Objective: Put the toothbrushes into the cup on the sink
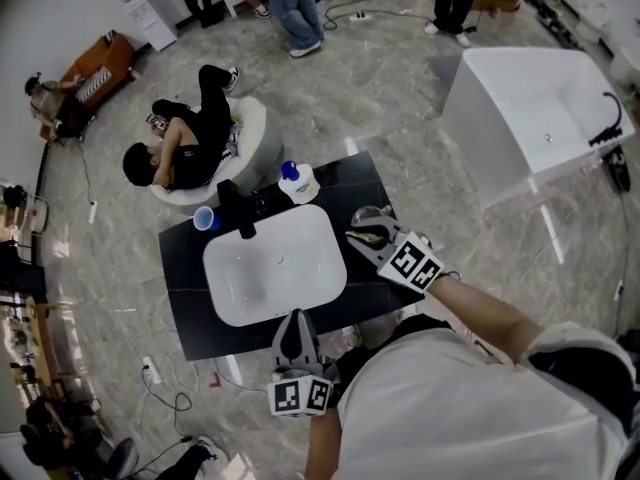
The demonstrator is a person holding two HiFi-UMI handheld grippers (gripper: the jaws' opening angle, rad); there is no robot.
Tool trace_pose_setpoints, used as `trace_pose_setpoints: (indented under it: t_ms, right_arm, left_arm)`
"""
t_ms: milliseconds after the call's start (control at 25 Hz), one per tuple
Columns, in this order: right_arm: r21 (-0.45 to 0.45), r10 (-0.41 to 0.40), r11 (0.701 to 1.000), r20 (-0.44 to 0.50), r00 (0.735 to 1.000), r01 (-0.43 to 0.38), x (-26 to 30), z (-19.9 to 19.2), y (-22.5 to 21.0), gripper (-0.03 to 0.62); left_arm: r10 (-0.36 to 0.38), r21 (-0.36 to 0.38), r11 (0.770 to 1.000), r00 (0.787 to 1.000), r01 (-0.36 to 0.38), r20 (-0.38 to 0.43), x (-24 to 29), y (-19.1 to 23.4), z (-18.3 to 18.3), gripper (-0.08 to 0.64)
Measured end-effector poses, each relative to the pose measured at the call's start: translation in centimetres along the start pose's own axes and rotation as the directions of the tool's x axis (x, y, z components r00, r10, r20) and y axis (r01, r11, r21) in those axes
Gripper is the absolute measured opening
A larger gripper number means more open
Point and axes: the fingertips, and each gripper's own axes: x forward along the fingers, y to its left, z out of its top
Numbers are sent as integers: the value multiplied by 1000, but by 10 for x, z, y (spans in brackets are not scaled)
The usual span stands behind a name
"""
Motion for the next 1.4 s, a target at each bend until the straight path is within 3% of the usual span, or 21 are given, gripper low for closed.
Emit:
trace_pose_setpoints:
  t_ms: [560, 920, 1400]
  right_arm:
    - [-35, 56, 998, -37, 998, -58, 7, -7, 20, 66]
    - [17, 93, 996, -62, 994, -92, 12, -13, 29, 123]
    - [31, 79, 997, -99, 992, -77, 9, -24, 39, 172]
  left_arm:
    - [-20, -15, 1000, 1000, 20, -3, 5, 4, -5, 3]
    - [-41, -19, 999, 999, 41, -3, 9, 5, -5, 3]
    - [-100, -21, 995, 995, 100, 2, 14, 1, -1, 3]
